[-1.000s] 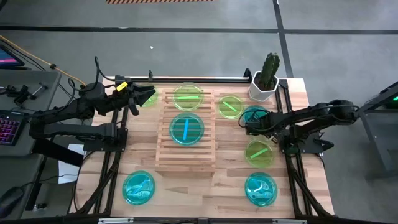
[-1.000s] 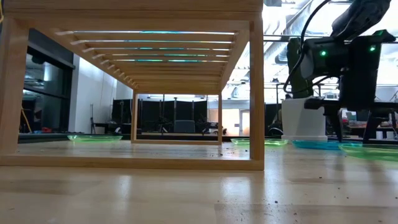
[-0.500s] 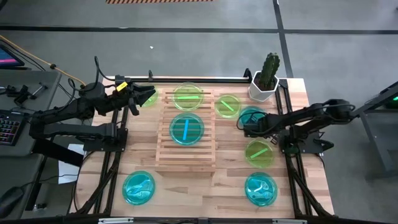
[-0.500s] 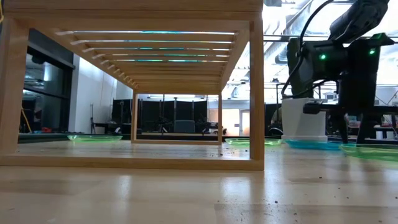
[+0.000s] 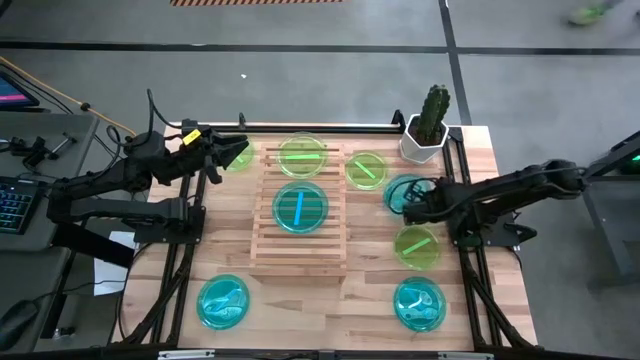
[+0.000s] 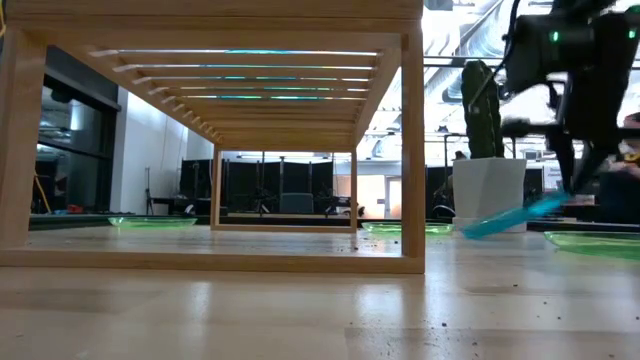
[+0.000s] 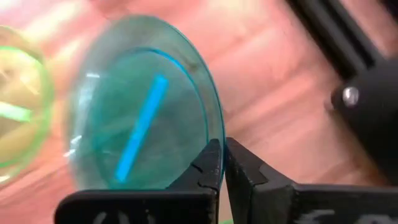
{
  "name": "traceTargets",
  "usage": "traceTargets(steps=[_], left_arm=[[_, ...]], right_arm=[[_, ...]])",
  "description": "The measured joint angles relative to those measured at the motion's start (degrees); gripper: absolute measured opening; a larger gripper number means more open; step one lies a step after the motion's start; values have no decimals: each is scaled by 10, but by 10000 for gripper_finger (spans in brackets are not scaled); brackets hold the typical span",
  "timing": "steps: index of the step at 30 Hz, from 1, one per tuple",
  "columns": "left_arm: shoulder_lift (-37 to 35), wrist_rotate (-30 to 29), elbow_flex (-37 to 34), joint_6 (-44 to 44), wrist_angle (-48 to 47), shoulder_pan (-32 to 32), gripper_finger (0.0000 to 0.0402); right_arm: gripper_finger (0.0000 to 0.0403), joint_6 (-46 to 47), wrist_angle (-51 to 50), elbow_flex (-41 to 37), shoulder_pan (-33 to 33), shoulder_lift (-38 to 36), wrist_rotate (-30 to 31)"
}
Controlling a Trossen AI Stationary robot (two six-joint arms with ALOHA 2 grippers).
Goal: Place and stack plates onto a shelf
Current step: Stack the top blue plate on top of the blue plate on the shelf
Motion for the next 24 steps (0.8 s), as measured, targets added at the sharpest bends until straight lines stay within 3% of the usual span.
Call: traceTargets(steps=[7,17,21,24], left_arm=[[0,0,0,-5,-1,0,119],[0,0,0,-6,0,0,119],[0,0,0,-8,0,0,119],[0,0,0,-11,0,0,119]], right_arm=[[0,-52,-91,89,20,-38,69],[0,-159,-250,310,46,-37,179],[0,-237,-239,399,50,-37,242],[0,-326,-168,441,50,-28,259]])
